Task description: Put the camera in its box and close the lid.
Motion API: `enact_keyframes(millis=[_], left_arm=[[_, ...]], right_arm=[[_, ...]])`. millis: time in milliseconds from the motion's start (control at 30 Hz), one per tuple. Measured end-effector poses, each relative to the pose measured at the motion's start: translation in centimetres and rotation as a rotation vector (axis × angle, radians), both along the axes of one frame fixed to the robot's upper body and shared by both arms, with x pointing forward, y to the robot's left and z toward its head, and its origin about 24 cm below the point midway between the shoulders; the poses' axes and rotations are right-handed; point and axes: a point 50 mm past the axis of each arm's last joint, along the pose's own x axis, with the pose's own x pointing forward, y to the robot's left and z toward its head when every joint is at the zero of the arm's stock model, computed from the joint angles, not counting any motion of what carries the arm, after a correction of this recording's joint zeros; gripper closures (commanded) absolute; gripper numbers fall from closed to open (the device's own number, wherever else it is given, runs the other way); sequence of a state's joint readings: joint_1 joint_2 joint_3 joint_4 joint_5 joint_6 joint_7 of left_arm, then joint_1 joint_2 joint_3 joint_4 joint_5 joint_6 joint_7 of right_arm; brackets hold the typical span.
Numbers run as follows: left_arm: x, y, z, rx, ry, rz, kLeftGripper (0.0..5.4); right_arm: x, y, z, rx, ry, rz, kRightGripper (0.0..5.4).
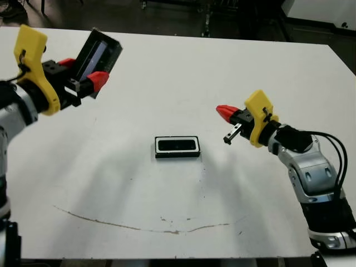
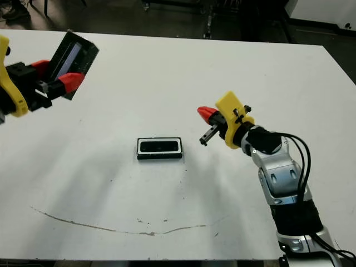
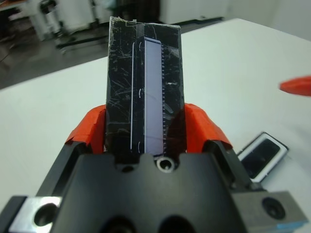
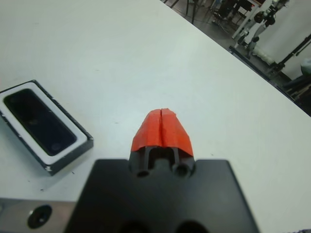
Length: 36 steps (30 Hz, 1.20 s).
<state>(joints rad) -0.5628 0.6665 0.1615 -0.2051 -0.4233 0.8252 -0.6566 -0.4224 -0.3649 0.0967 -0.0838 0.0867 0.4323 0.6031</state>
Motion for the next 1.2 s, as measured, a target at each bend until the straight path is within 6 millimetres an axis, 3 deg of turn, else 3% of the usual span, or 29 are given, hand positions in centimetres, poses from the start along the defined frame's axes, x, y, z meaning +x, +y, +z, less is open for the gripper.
enact_keyframes(millis=[267, 400, 667, 1200], left_arm=[[1.6, -1.8, -0.4, 0.139, 0.105, -0.361, 2.24], [2.6, -2.2, -1.3, 0.181, 0.202, -0.456, 2.24], [3.7, -2.6, -3.1, 0.211, 0.294, -0.507, 2.24], [3.5, -3.2, -4.9, 0.210, 0.327, -0.564, 2.24]], right_arm=[[0.9, -2.0, 0.8, 0.032, 0.018, -0.071, 5.40], [1.4, -2.6, 1.1, 0.039, 0.002, -0.088, 5.40], [1.9, -3.3, 1.4, 0.070, 0.002, -0.109, 5.40], [1.9, -3.6, 1.2, 0.093, 0.008, -0.109, 5.40]])
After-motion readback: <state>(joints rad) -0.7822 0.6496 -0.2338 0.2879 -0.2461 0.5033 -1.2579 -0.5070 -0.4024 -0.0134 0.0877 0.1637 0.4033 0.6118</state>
